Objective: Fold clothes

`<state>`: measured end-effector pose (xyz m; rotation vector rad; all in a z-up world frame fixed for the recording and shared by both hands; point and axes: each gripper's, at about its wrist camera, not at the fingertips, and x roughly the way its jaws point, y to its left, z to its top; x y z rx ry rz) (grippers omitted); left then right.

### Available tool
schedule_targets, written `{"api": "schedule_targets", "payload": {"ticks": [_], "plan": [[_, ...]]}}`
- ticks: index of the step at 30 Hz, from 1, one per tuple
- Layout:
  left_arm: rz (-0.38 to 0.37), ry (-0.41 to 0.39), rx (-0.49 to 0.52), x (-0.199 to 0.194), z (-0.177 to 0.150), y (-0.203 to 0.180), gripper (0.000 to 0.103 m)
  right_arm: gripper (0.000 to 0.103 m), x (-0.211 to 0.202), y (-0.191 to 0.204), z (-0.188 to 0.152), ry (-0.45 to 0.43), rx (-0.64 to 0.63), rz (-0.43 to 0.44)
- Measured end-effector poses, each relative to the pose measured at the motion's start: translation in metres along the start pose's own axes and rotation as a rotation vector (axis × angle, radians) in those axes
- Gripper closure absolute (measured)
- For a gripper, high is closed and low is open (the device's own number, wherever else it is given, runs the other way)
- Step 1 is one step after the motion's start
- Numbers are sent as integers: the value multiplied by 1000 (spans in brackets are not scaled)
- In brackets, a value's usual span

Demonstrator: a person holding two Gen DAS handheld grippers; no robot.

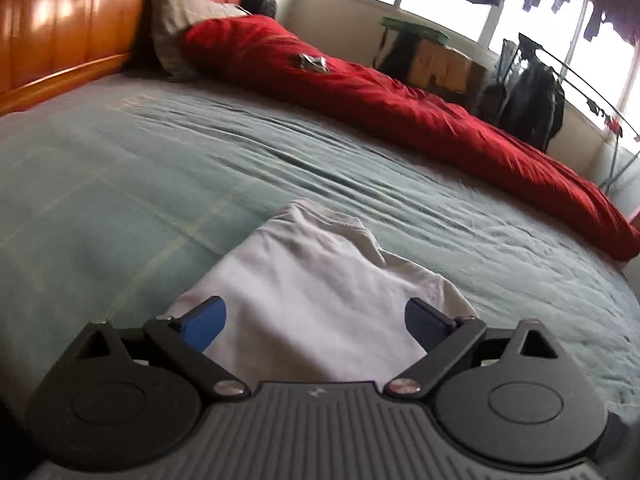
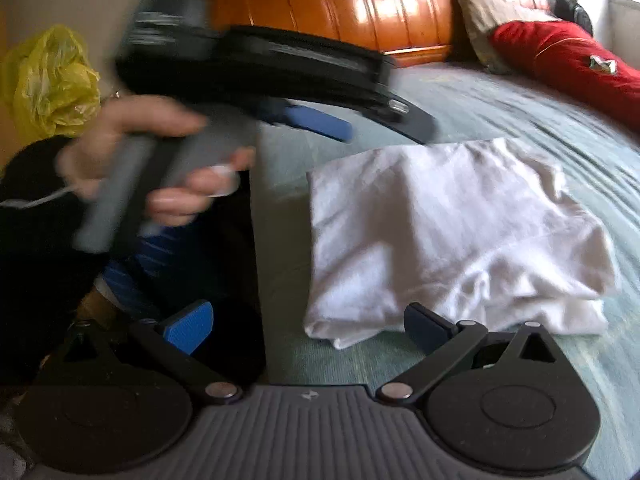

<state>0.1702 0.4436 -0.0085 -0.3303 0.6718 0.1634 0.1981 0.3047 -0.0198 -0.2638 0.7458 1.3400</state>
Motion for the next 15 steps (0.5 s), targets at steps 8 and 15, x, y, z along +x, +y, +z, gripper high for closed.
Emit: {"api": "schedule_targets", "payload": {"ticks": [8,15], "plan": [[35,135,-44,31,-11,2,10,0,-33,-1,-27,22,37,-67],[10,145,144,17,-39,-61,9,0,-58,3,-49,-1,64,-131]]}}
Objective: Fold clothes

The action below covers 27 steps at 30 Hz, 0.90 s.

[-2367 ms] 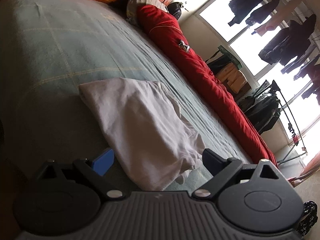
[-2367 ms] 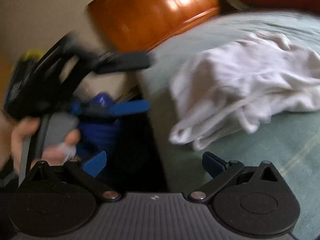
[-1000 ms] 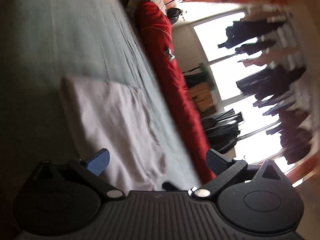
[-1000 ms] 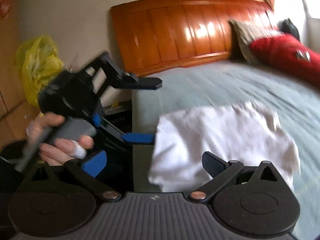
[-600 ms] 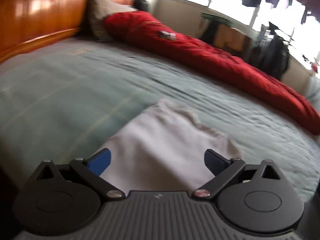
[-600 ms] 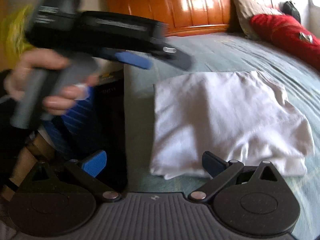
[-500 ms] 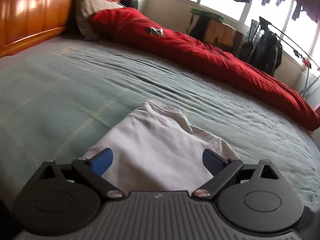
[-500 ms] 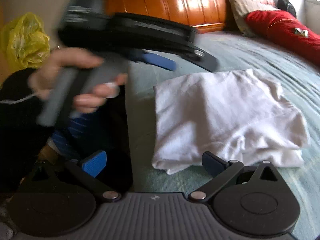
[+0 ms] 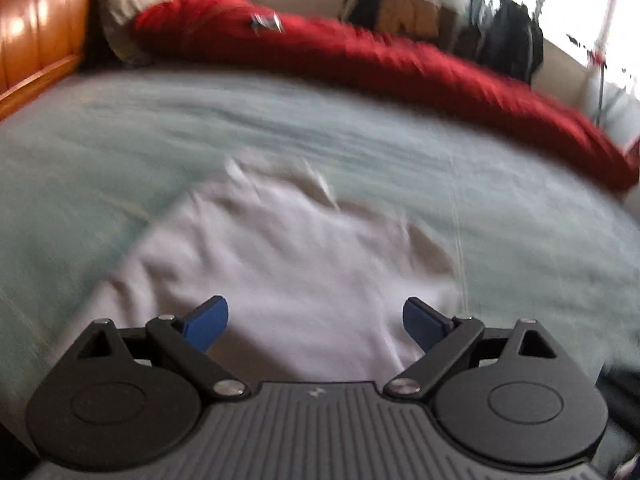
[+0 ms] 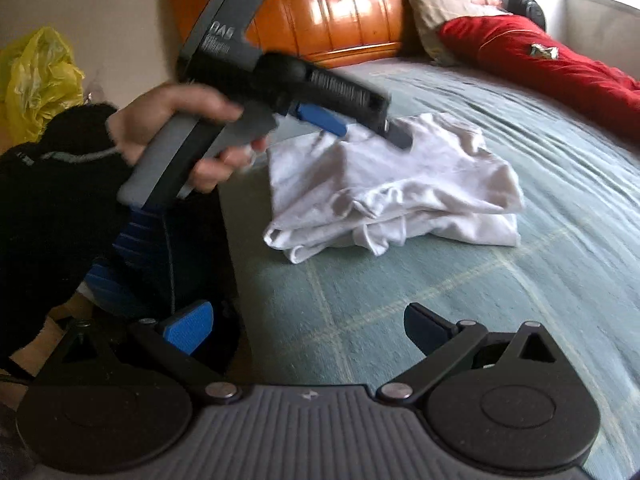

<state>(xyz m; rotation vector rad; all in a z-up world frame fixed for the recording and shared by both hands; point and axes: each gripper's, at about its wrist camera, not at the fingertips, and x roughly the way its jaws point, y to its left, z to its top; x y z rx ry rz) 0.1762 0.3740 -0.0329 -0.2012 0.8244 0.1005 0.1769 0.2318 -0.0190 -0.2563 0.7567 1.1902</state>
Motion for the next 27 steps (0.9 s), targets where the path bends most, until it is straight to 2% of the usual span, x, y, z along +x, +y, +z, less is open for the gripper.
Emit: {"api": "schedule_targets", "payload": {"ticks": [3,7,11,16,21,27], "plan": [[75,15,57,14,-16,-16,6,0,-5,-1,-2,14,26,-31],[108,17,33,7,-9,-21,6,0,-20,0,-3,11,48,-65],[143,-33,48,-16,-10,-35,5,0,-38,4,-7,-3,79,-107],[219,-117,47,-55,-28,-66,2,0,-47,-1,-11,42,167,-216],[189,-144,14,-95,-54,-91,1,0,-61,-2,-19,68,249,-275],[168,-86,-31,-126,-78,-112,1,0,-78,17,-33,89,264,-330]]}}
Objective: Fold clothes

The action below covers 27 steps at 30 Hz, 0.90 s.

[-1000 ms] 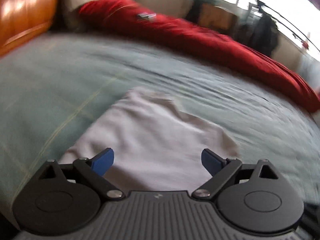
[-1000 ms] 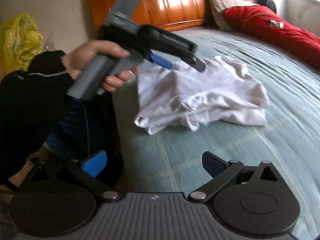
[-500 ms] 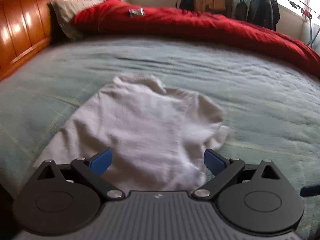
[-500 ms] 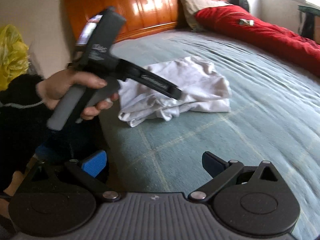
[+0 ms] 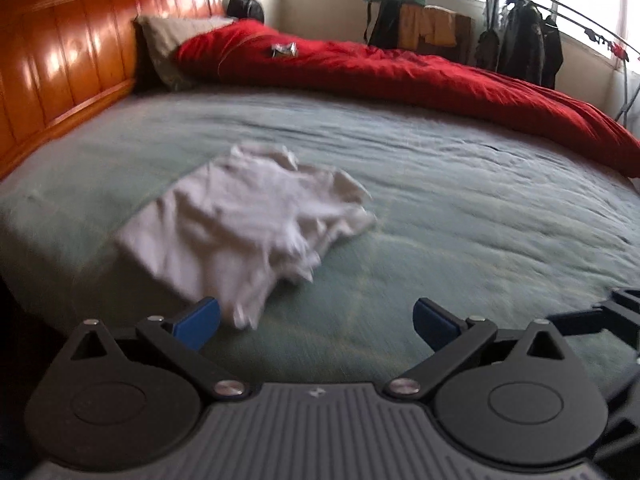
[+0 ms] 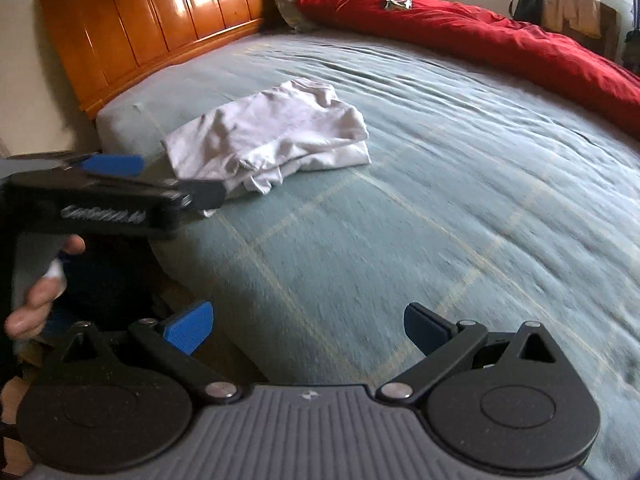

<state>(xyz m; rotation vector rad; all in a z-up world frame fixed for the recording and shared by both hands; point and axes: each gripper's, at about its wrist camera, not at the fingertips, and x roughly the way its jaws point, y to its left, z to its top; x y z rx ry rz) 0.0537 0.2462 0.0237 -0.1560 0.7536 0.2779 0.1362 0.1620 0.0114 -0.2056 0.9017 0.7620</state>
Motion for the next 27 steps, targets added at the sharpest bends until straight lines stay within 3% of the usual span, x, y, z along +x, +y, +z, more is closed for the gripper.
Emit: {"api": "schedule_targets", "payload": {"ticks": [2,14,27], "plan": [[-14,-1,3,-12,-6,-5,1,0,-5,2,-4,6,6,-9],[107,-7,-57,-75,-31,-4,1,0,-19,27,-28,12,-43,-97],[157,65,-63,-84,-55,5,1,0,-39,50,-38,-51,-64,-95]]}}
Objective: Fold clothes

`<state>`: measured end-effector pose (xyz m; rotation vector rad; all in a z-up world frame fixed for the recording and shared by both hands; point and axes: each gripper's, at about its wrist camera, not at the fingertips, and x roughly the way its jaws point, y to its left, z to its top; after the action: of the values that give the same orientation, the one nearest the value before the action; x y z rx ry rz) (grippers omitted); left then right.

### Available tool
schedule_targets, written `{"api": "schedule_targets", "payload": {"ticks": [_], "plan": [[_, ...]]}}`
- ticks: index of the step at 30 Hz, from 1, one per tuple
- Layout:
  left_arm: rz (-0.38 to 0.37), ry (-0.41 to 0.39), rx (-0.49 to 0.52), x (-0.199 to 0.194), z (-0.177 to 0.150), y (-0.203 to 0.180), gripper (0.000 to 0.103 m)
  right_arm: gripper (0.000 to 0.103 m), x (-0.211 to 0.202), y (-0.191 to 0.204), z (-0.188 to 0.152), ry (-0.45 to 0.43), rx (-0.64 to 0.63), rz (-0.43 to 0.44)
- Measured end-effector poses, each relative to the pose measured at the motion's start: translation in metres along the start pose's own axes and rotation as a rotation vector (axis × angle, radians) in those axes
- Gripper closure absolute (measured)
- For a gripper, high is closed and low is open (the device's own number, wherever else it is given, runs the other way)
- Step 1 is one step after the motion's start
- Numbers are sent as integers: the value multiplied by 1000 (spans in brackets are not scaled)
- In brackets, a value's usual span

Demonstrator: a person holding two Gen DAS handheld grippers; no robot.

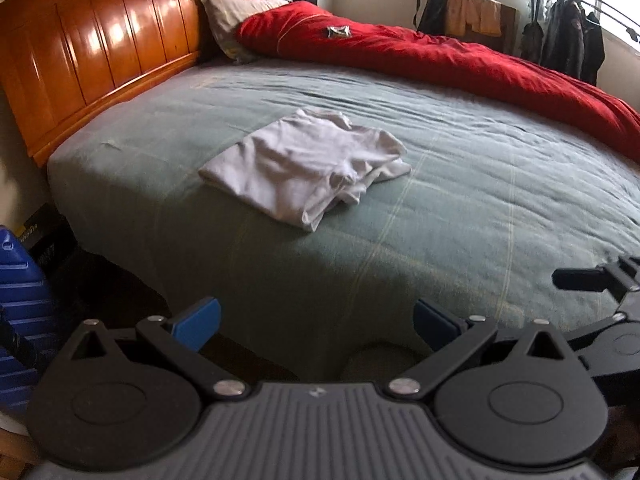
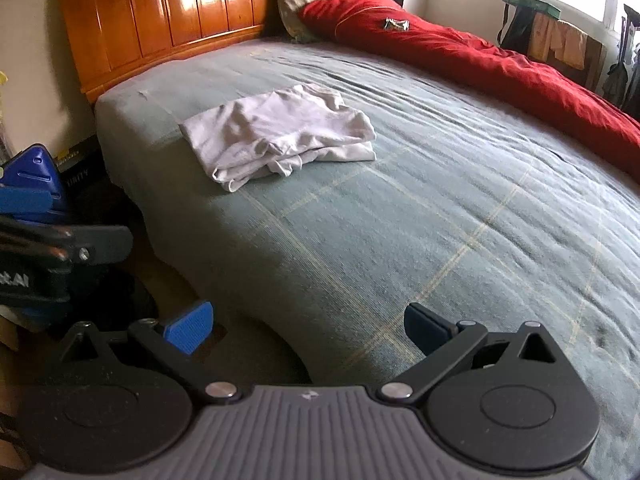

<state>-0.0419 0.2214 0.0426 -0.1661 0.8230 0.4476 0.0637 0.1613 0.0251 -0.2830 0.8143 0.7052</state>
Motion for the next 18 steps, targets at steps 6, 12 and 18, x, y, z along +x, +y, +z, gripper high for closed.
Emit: {"api": "schedule_targets", "payload": {"ticks": [6,12,18], "plan": [[-9,12,-10,-1,-7,4,1,0,-6,4,-2,-14,-10,-12],[-5,14,-17,-4,-10,7,1,0,-8,9,-3,-19,-20,-2],[6,18,-19,-5,-11,9,1,0,-9,9,-5,-18,-12,3]]}}
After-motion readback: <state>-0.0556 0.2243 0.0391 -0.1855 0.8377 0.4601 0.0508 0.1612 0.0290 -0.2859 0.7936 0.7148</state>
